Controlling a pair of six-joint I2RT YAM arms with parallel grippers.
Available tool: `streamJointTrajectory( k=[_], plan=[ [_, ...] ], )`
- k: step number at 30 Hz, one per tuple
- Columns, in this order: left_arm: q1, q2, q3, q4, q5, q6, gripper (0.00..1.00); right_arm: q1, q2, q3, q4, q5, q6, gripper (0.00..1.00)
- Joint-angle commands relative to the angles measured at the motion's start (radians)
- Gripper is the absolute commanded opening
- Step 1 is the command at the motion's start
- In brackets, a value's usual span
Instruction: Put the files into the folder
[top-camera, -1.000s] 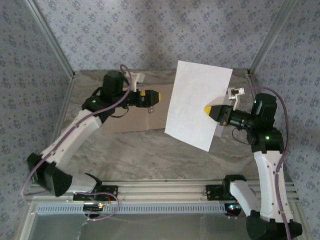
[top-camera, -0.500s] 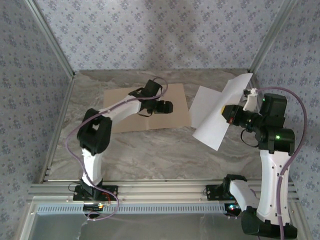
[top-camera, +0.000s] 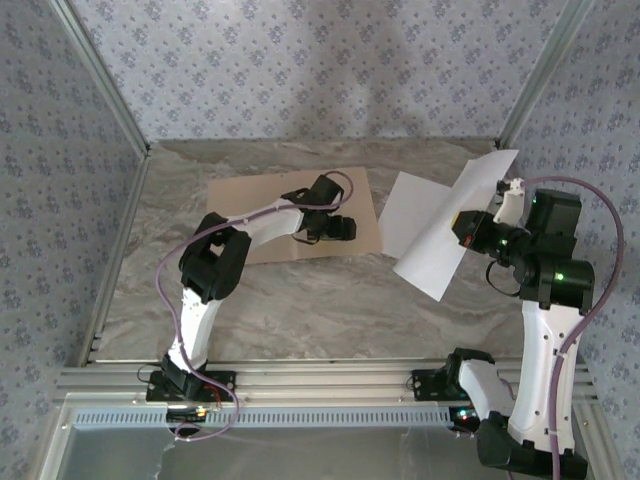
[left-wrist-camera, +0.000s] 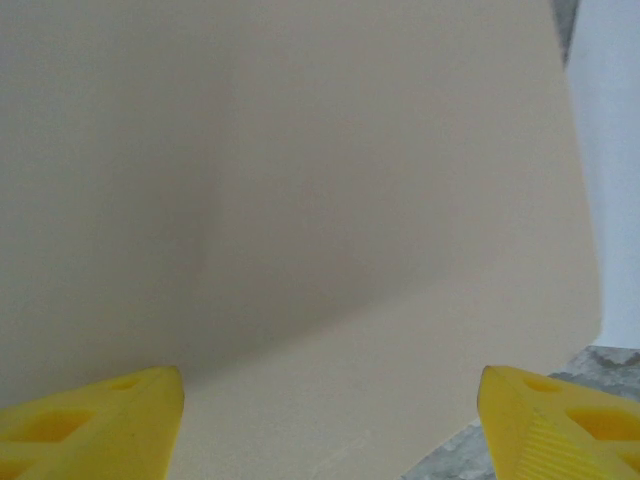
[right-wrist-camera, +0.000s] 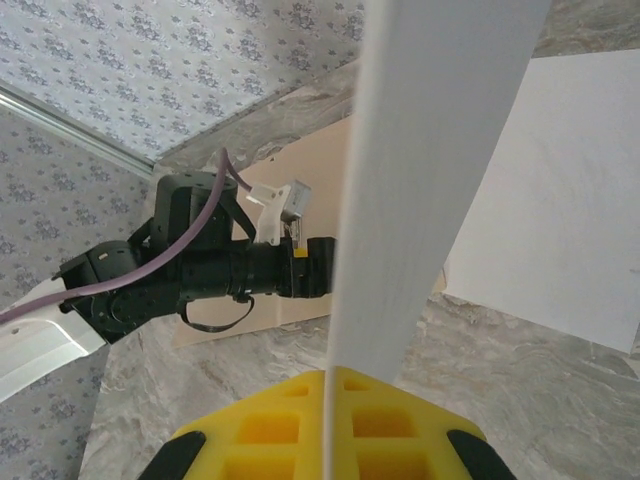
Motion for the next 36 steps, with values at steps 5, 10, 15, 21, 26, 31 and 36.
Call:
streamJointTrajectory(
  k=[5, 10, 15, 21, 26, 31, 36],
  plan=[
    [-0.041, -0.044, -0.105, 0.016, 0.037, -0.038, 0.75, -0.017, -0.008, 0.020, -0.006, 0.002, 0.004, 0.00],
    [-0.059, -0.095, -0.213, 0.076, 0.046, -0.062, 0.74, -0.025, -0.011, 0.005, 0.000, -0.014, 0.014, 0.00],
    [-0.086, -0.145, -0.289, 0.117, 0.045, -0.101, 0.74, -0.034, -0.021, -0.002, 0.007, -0.025, 0.026, 0.00],
    [-0.143, -0.192, -0.339, 0.161, 0.027, -0.171, 0.73, -0.046, -0.029, -0.012, 0.016, -0.038, 0.040, 0.00],
    [-0.190, -0.203, -0.349, 0.187, 0.010, -0.238, 0.73, -0.057, -0.036, -0.020, 0.029, -0.053, 0.053, 0.00],
    [-0.231, -0.205, -0.351, 0.244, 0.003, -0.316, 0.73, -0.066, -0.039, -0.020, 0.029, -0.060, 0.061, 0.00],
    [-0.258, -0.197, -0.351, 0.321, 0.004, -0.386, 0.73, -0.075, -0.043, -0.026, 0.035, -0.072, 0.069, 0.00]
  ],
)
